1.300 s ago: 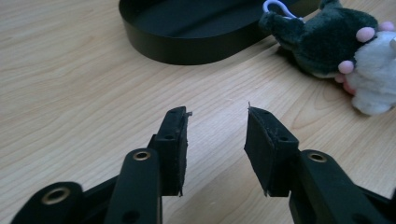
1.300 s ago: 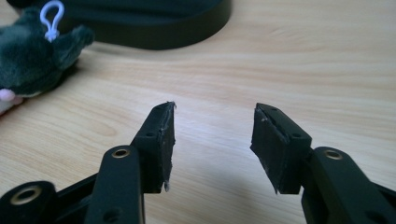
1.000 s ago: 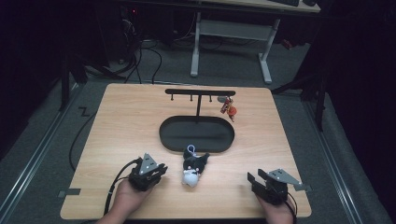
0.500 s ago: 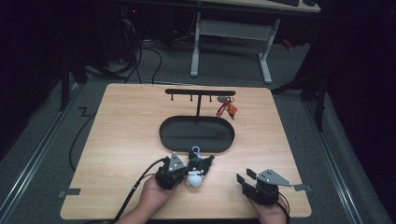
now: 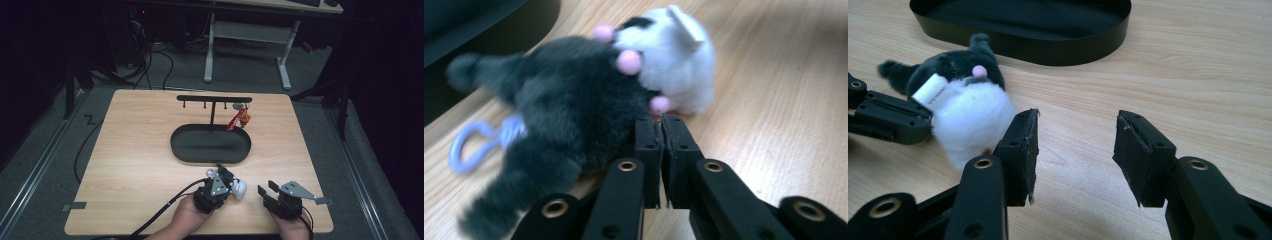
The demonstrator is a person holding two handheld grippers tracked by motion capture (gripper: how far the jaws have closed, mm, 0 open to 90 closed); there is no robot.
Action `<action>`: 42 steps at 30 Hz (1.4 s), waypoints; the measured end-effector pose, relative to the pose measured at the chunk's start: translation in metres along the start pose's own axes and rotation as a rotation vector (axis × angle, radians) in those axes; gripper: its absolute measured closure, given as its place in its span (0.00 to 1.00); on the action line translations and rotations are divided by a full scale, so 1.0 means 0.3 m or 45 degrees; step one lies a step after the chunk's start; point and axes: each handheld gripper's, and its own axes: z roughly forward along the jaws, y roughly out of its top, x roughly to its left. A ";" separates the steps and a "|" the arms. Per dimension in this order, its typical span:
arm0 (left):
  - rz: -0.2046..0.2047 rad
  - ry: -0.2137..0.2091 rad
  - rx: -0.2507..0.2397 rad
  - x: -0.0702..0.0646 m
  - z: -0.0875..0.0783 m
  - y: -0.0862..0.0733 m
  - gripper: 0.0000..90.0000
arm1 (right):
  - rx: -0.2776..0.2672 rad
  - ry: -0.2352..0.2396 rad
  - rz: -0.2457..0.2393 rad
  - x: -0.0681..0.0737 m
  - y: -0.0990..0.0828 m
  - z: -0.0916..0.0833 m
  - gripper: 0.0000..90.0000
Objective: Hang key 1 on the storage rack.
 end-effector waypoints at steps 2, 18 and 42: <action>0.014 0.016 -0.013 -0.001 -0.020 -0.011 0.94 | -0.005 -0.003 0.003 -0.002 0.001 -0.002 0.58; -0.186 0.208 -0.065 0.178 -0.090 -0.059 0.94 | 0.004 -0.007 -0.003 0.003 0.000 -0.002 0.58; -0.193 0.263 -0.121 0.196 -0.078 0.001 0.90 | 0.017 -0.007 0.005 -0.005 -0.009 -0.004 0.58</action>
